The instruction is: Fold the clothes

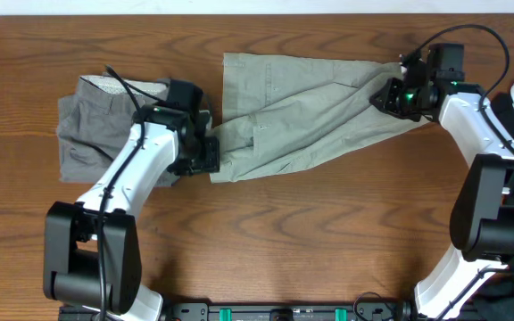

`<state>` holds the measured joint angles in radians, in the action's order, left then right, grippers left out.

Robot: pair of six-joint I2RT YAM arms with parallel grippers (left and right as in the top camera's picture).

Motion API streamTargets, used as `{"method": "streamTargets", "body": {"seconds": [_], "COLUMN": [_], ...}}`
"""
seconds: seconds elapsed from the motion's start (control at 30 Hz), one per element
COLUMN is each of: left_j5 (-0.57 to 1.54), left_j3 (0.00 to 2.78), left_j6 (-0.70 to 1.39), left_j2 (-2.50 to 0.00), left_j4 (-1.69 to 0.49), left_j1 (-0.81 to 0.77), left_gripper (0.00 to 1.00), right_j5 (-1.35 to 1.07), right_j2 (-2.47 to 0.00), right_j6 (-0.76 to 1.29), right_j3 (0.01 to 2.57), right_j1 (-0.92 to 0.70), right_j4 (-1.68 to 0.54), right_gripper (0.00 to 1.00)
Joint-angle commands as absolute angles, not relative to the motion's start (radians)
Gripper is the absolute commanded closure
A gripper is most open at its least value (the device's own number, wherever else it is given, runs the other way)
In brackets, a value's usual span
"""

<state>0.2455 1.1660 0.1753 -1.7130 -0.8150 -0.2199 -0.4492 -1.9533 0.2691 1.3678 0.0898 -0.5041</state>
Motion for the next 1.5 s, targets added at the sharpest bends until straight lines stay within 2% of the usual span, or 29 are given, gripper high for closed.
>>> {"method": "streamTargets", "body": {"seconds": [0.0,0.07,0.17,0.2,0.4,0.5,0.63,0.73,1.13,1.23,1.3,1.33,1.37,1.47], "left_j5": [0.338,0.378,0.386,0.386,0.385,0.377,0.323,0.259,0.255,0.288,0.306,0.306,0.306,0.306], "left_j3": [1.120,1.096,1.081,1.083,1.091,1.094,1.094,1.094,1.094,1.094,1.095,1.096,1.096,1.096], "left_j6": [0.085,0.051,-0.007,-0.007,-0.008,0.005,0.055,0.081,0.088,0.088,0.088,0.088,0.088,0.087], "left_j2": [-1.720,-1.720,-1.720,-1.717,-1.620,-1.471,-1.348,-1.348,-1.703,-1.721,-1.709,-1.689,-1.678,-1.653], "left_j4": [-0.762,-0.709,-0.676,-0.692,-0.900,-0.950,-0.856,-0.775,-0.429,-0.441,-0.476,-0.518,-0.538,-0.598], "left_j1": [-0.257,-0.278,-0.314,-0.321,-0.326,-0.326,-0.307,-0.279,-0.235,-0.235,-0.234,-0.234,-0.234,-0.234], "left_gripper": [0.54,0.63,0.92,0.94,0.94,0.94,0.94,0.94,0.94,0.83,0.62,0.47,0.39,0.28], "right_j5": [-0.422,-0.423,-0.423,-0.422,-0.413,-0.380,-0.377,-0.377,-0.377,-0.377,-0.377,-0.377,-0.377,-0.369], "right_j2": [-1.964,-1.964,-1.962,-1.957,-1.885,-1.826,-1.810,-1.815,-1.818,-1.818,-1.818,-1.818,-1.818,-1.818], "right_j6": [0.284,0.277,0.229,0.213,0.101,0.085,0.069,0.070,0.073,0.073,0.073,0.073,0.073,0.073], "right_j3": [1.366,1.366,1.367,1.367,1.367,1.367,1.367,1.367,1.367,1.367,1.367,1.367,1.367,1.367], "right_j1": [0.102,0.102,0.102,0.103,0.121,0.138,0.138,0.136,0.136,0.136,0.136,0.136,0.136,0.136], "right_j4": [-0.517,-0.529,-0.551,-0.565,-0.658,-0.716,-0.733,-0.730,-0.730,-0.736,-0.739,-0.741,-0.741,-0.741], "right_gripper": [0.83,0.83,0.83,0.83,0.83,0.83,0.82,0.82,0.82,0.81,0.81,0.80,0.80,0.80]}}
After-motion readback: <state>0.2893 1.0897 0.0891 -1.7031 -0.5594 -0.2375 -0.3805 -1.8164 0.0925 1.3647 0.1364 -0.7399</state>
